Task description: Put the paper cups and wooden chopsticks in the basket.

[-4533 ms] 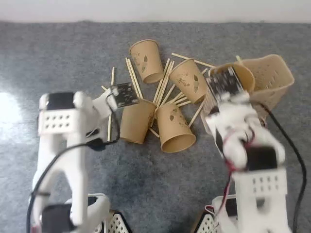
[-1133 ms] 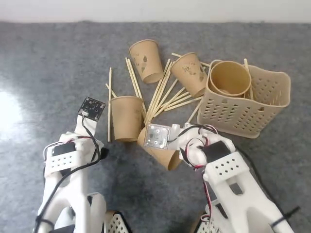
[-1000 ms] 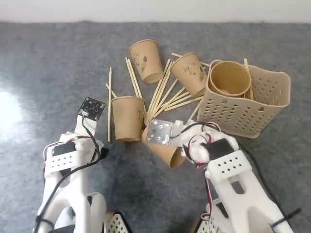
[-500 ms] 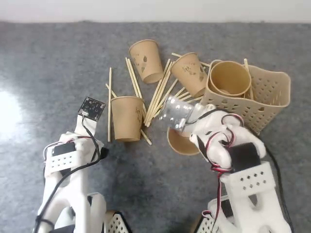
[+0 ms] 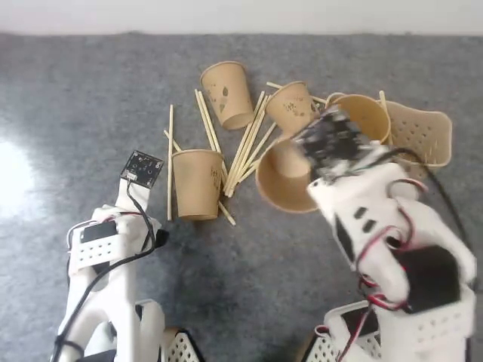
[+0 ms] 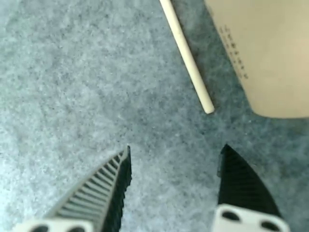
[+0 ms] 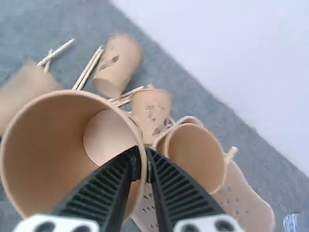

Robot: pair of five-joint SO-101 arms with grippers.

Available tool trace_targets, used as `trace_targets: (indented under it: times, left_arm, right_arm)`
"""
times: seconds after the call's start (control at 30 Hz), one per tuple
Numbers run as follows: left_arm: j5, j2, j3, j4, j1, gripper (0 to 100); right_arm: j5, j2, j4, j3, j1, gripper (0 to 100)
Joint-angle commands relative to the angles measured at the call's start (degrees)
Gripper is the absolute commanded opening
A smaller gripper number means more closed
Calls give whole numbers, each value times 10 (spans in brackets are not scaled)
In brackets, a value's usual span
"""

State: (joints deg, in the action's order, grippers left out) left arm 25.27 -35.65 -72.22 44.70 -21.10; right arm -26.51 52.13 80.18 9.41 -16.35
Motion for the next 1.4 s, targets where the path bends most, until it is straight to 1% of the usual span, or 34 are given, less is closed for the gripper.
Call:
trace_targets:
  times: [0.0,0.13,0.23,0.3,0.4,0.53,0.73,0.87,1.07,1.37]
  left_arm:
    - [-5,-16,2,-8,-3,291]
    - [-5,-16,1,-8,-3,291]
    - [-5,-16,1,-8,-3,291]
    - [-5,-16,1,-8,-3,291]
    - [-5,-16,1,-8,-2,291]
    - [-5,-16,1,-9,-2,291]
    - [-5,-16,1,-11,-2,291]
    - [-5,-16,1,-11,-2,291]
    - [-5,-16,1,-10,-2,291]
    - [-5,-16,1,-11,-2,291]
  right_arm:
    - [47,-61,58,-127,44,7]
    - [93,-196,153,-295,88,7]
    - [112,-286,213,-446,97,7]
    - [117,-334,231,-538,97,7]
    - [124,-371,230,-606,99,6]
    - [126,-395,229,-612,104,6]
    - [127,-415,227,-613,176,6]
    - [123,-426,228,-603,201,6]
    - [123,-458,227,-561,203,6]
    - [127,-508,229,-555,210,7]
